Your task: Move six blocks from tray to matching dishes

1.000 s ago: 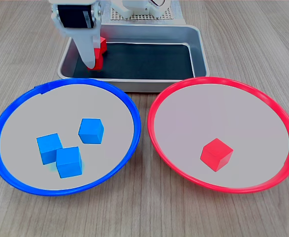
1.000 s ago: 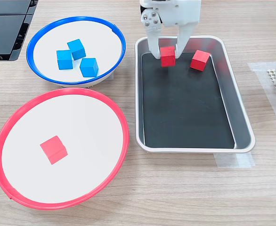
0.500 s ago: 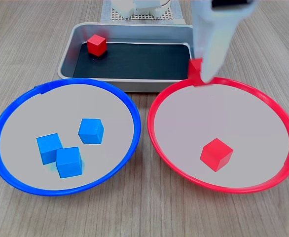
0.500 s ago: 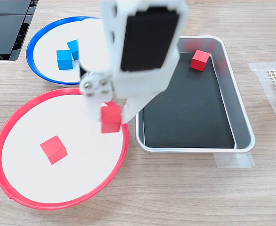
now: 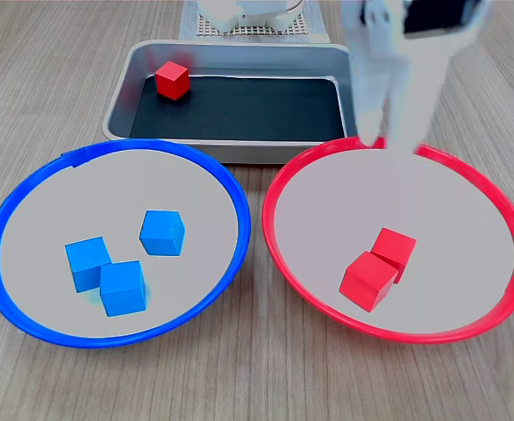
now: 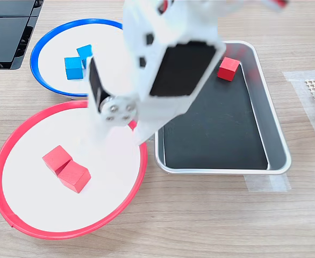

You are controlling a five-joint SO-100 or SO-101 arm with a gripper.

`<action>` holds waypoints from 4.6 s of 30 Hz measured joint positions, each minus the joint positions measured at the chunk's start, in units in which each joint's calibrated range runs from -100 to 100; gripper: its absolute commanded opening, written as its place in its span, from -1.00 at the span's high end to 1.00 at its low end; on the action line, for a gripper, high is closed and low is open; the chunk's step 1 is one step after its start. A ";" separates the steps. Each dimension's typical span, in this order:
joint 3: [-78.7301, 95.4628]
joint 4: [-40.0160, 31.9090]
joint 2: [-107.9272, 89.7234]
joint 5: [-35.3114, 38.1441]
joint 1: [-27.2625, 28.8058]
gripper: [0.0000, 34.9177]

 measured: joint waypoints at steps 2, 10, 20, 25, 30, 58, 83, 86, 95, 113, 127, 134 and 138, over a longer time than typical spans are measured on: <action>5.44 4.08 -5.29 2.39 2.30 0.98; 31.22 16.64 -26.09 14.65 21.77 0.98; 40.20 16.48 -31.20 34.68 42.21 0.42; 43.10 10.85 -31.71 41.07 43.89 0.32; 47.82 4.65 -31.80 45.62 44.60 0.29; 13.07 -5.55 -12.79 8.50 2.92 0.98; 52.99 -38.58 -44.59 3.71 14.96 0.99; 68.60 -41.52 -60.19 1.51 16.11 0.99; 99.00 -28.22 -104.69 -2.25 15.13 0.99; 102.45 -18.03 -111.85 -3.71 15.13 0.98; 102.45 -18.03 -111.76 -3.71 15.13 0.98; 102.45 -18.03 -111.76 -3.71 15.13 0.98; 102.45 -18.03 -111.76 -3.71 15.13 0.98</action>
